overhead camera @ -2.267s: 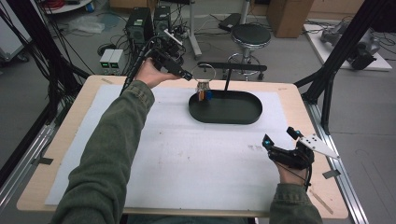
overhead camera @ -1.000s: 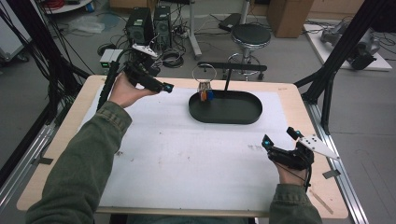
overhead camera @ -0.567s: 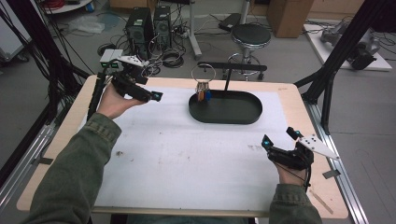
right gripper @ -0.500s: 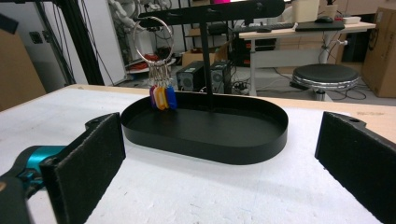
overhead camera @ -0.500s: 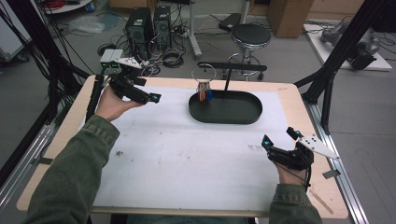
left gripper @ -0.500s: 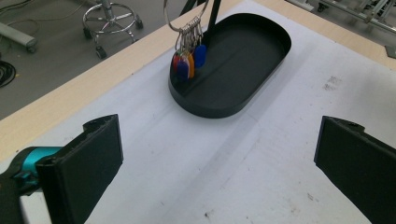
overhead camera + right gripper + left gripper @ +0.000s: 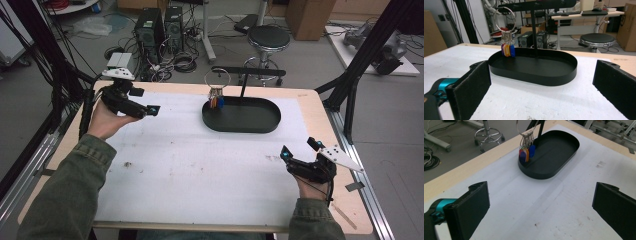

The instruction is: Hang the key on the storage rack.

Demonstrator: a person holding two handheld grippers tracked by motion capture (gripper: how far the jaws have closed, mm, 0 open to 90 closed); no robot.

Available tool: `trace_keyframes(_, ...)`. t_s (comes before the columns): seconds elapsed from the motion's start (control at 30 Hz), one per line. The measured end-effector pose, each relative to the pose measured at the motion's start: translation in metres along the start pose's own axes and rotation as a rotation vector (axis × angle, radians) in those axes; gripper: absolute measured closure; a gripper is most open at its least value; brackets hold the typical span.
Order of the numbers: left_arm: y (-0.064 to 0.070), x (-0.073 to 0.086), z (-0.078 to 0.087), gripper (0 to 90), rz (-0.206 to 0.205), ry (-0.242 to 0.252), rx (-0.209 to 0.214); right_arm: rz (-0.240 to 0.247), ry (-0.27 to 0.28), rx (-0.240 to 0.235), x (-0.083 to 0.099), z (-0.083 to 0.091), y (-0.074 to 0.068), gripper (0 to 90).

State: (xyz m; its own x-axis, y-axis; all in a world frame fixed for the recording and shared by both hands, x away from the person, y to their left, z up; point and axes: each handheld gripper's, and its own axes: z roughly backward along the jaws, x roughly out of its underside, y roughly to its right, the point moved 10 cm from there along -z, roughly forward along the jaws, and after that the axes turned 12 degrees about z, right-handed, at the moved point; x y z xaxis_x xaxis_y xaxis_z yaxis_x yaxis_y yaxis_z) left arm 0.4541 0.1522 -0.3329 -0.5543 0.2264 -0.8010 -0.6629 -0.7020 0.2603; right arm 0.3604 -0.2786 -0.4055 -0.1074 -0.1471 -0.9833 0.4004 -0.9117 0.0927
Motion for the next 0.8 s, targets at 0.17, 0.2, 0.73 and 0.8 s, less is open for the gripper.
trace_keyframes(0.17, -0.007, 0.017, 0.011, 1.7, 0.032, 0.026, -0.009, -0.002, -0.007, -0.001, 0.001, 0.000, -0.001, 0.5)
trace_keyframes(0.2, -0.008, 0.020, 0.012, 1.7, 0.038, 0.031, -0.014, 0.001, -0.007, -0.002, 0.001, 0.000, -0.001, 0.5)
trace_keyframes(0.73, -0.026, 0.075, 0.032, 1.7, 0.111, 0.087, -0.069, 0.004, -0.006, -0.004, 0.000, -0.001, -0.001, 0.5)
trace_keyframes(0.8, -0.028, 0.081, 0.036, 1.7, 0.119, 0.102, -0.075, 0.002, -0.004, -0.004, 0.000, -0.001, -0.002, 0.5)
